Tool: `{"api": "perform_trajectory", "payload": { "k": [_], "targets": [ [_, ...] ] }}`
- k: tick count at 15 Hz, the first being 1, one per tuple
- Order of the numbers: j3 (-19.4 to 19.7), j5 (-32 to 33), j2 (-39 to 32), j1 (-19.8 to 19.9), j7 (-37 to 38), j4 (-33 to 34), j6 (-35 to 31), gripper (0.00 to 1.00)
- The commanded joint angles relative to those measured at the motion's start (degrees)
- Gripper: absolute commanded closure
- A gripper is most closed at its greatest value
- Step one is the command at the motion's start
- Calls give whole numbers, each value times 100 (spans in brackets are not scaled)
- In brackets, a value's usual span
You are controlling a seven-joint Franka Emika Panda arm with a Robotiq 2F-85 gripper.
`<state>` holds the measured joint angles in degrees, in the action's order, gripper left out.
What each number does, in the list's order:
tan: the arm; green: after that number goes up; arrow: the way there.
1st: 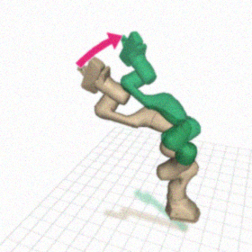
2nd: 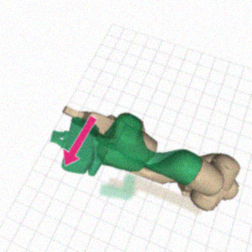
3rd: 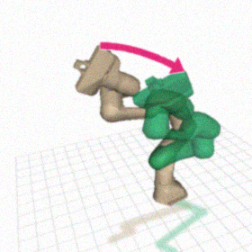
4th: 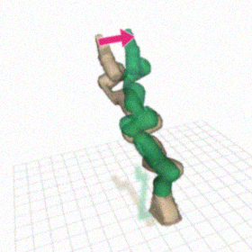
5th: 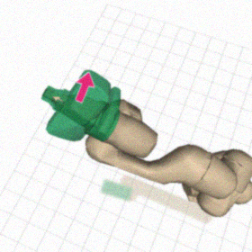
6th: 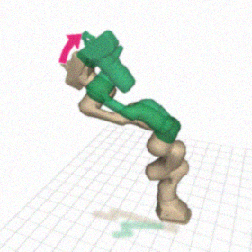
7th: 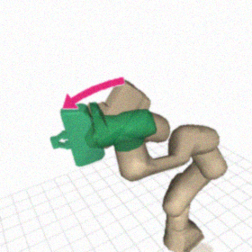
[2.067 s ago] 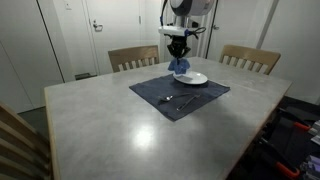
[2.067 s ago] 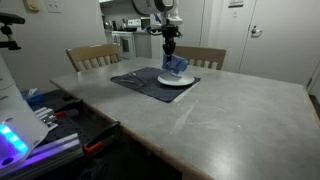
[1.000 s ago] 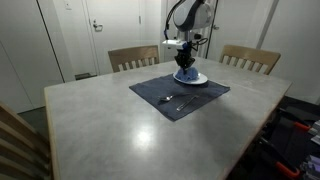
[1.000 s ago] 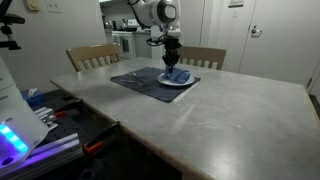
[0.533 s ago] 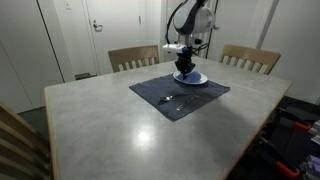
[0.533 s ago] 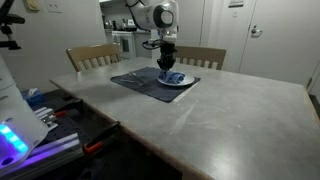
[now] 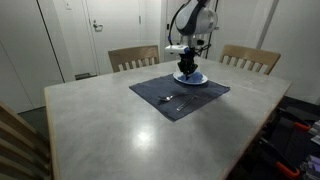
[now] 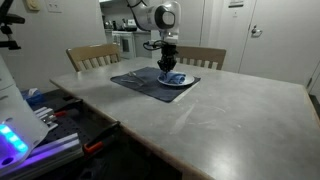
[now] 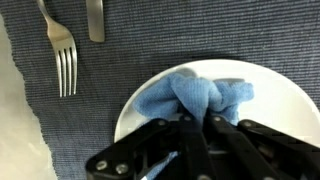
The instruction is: Use the blue towel to wipe the plate
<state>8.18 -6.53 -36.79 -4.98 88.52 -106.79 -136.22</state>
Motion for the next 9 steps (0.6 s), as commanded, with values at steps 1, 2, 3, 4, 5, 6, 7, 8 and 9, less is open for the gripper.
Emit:
{"api": "perform_trajectory", "payload": {
  "k": [1,2,3,4,5,6,7,8,9],
  "targets": [
    [-48,-80,-1,193,-134,-100,157,98],
    [-52,-100,-1,229,-142,-97,166,98],
    [-70,-134,10,278,-177,-108,146,98],
    [-85,-172,21,321,-206,-122,124,98],
    [-93,-217,26,359,-231,-133,105,98],
    [-94,-274,28,398,-261,-140,85,98],
    [-95,-325,22,431,-276,-141,70,98],
    [-98,-392,26,472,-299,-147,49,98],
    [-103,-461,27,511,-312,-148,21,98]
  ]
}}
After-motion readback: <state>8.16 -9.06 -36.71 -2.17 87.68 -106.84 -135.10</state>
